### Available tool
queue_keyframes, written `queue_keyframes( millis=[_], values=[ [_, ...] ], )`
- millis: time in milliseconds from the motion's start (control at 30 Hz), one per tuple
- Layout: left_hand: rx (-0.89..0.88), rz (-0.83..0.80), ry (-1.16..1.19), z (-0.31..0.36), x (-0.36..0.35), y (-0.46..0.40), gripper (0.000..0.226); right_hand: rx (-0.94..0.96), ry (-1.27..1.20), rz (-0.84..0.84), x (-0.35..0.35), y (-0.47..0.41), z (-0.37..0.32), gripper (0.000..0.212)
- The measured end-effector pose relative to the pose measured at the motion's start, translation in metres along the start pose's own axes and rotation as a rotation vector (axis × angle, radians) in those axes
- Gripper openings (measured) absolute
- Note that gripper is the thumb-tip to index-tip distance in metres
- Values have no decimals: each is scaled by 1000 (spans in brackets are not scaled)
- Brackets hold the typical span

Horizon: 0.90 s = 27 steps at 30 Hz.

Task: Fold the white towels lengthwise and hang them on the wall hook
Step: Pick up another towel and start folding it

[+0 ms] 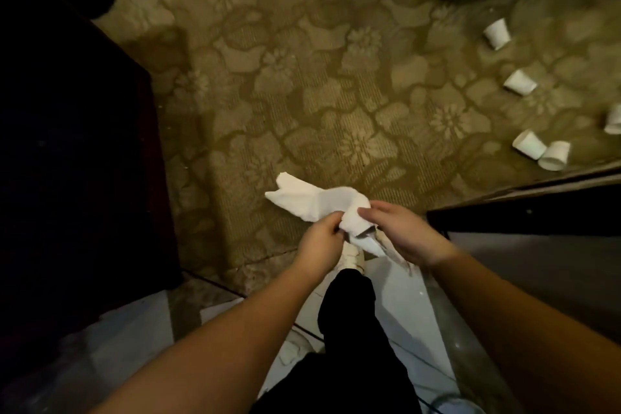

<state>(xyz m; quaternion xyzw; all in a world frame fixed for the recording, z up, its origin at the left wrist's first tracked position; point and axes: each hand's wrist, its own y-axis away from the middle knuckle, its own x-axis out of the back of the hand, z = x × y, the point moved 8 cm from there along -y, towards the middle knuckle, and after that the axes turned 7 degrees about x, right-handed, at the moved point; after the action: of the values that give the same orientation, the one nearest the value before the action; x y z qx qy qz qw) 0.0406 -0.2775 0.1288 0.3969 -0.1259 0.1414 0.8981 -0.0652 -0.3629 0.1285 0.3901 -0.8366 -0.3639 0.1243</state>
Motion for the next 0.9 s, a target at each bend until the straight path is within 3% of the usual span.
queue_keyframes(
  millis=[133, 300, 433, 533, 633, 767, 900],
  values=[
    [-28, 15, 68, 43, 62, 96, 27, 150, 284, -87, -47, 95, -85, 23],
    [-134, 37, -91, 102, 127, 213, 23, 316, 571, -115, -94, 209, -168, 34],
    [-171, 68, -216, 139, 149, 309, 25, 493, 722, -41, -122, 296, -224, 13],
    [-173, 79, -242, 153, 150, 364, 19, 561, 809, -32, -136, 343, -247, 12],
    [-175, 124, -120, 158, 147, 433, 18, 604, 796, -76, -153, 405, -256, 12],
    [-222, 276, 104, 145, 150, 510, 22, 566, 524, -238, -170, 463, -240, 8],
    [-249, 432, 298, 120, 129, 600, 22, 644, 510, -356, -194, 536, -208, 11]
  ],
)
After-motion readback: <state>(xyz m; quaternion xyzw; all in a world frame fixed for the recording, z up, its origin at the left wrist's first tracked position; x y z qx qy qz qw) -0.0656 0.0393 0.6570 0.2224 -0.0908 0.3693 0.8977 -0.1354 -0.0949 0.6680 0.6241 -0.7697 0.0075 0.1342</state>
